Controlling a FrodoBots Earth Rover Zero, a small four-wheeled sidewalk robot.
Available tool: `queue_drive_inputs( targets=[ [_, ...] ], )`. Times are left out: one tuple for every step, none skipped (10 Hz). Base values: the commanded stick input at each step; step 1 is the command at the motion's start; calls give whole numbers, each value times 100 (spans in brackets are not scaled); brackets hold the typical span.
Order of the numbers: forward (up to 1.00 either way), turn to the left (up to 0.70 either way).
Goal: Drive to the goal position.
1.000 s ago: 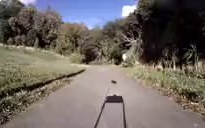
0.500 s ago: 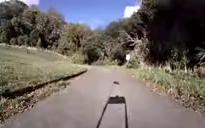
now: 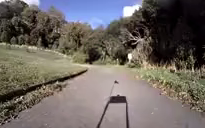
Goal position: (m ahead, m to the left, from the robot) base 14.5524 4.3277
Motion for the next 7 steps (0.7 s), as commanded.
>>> queue_drive_inputs(
  targets=[
    [34, 0],
    [76, 0],
    [100, 0],
    [100, 0],
    [100, -1],
    [100, -12],
    [100, -23]
  ],
)
